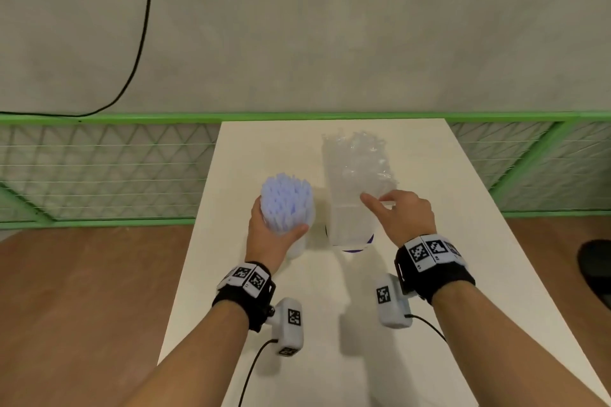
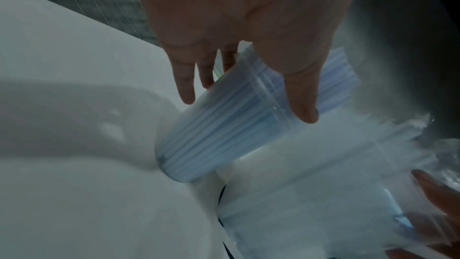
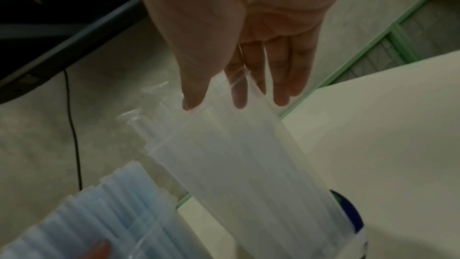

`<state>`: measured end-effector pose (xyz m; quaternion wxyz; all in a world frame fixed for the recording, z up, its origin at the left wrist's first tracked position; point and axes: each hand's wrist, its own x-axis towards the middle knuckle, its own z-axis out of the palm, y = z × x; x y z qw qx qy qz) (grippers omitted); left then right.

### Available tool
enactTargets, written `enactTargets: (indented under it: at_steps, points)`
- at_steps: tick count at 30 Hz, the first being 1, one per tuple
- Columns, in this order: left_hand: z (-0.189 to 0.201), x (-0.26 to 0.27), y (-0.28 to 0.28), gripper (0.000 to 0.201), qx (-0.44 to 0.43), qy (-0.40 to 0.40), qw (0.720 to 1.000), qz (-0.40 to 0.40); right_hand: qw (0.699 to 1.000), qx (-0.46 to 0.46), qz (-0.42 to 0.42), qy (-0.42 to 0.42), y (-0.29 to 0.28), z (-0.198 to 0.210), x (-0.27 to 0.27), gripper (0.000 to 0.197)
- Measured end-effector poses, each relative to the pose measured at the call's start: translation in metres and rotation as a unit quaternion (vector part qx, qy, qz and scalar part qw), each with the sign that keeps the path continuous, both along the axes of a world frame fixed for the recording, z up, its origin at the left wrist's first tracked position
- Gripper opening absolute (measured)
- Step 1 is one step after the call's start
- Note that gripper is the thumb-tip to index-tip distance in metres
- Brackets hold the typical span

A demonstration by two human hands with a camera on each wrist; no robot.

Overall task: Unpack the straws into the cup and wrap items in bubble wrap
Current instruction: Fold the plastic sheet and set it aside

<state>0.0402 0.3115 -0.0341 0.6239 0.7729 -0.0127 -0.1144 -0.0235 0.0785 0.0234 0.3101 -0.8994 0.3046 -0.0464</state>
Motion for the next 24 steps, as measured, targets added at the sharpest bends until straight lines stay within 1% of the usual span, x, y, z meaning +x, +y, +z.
enactTargets:
  at_steps: [3, 5, 9, 11, 12, 15, 17, 18, 21, 24]
  points:
    - [0.001, -0.004, -0.002, 0.101, -0.003, 0.002, 1.000, -0.014, 0.999, -0.032, 0.019, -0.004, -0.010, 0.004, -0.012, 0.058]
    - [0.002, -0.010, -0.005, 0.095, -0.006, 0.000, 1.000, -0.030, 0.999, -0.046, 0.024, -0.004, -0.020, 0.007, -0.026, 0.057]
    - [0.003, -0.021, -0.015, 0.086, -0.006, -0.003, 0.999, -0.049, 0.998, -0.068, 0.004, -0.002, -0.042, 0.007, -0.062, 0.053]
    - [0.002, -0.025, -0.021, 0.088, 0.001, 0.001, 0.999, -0.047, 0.998, -0.046, -0.028, -0.037, -0.054, 0.006, -0.080, 0.049]
    - [0.001, -0.027, -0.023, 0.091, 0.004, 0.005, 0.999, -0.043, 0.997, -0.020, -0.045, -0.059, -0.057, 0.005, -0.088, 0.052]
    - [-0.001, -0.031, -0.032, 0.095, 0.010, 0.014, 1.000, -0.018, 0.990, 0.078, -0.056, -0.108, -0.064, -0.002, -0.100, 0.073]
    - [-0.003, -0.033, -0.037, 0.096, 0.017, 0.017, 1.000, -0.006, 0.986, 0.108, -0.037, -0.124, -0.062, -0.011, -0.099, 0.087]
    - [-0.004, -0.034, -0.039, 0.097, 0.019, 0.016, 1.000, -0.002, 0.985, 0.108, -0.026, -0.134, -0.060, -0.016, -0.098, 0.089]
    - [-0.005, -0.028, -0.047, 0.094, 0.019, 0.015, 1.000, 0.005, 0.980, 0.125, -0.015, -0.153, -0.055, -0.024, -0.087, 0.089]
    - [-0.004, -0.010, -0.059, 0.090, 0.024, 0.017, 1.000, 0.001, 0.978, 0.137, -0.009, -0.154, -0.058, -0.025, -0.063, 0.087]
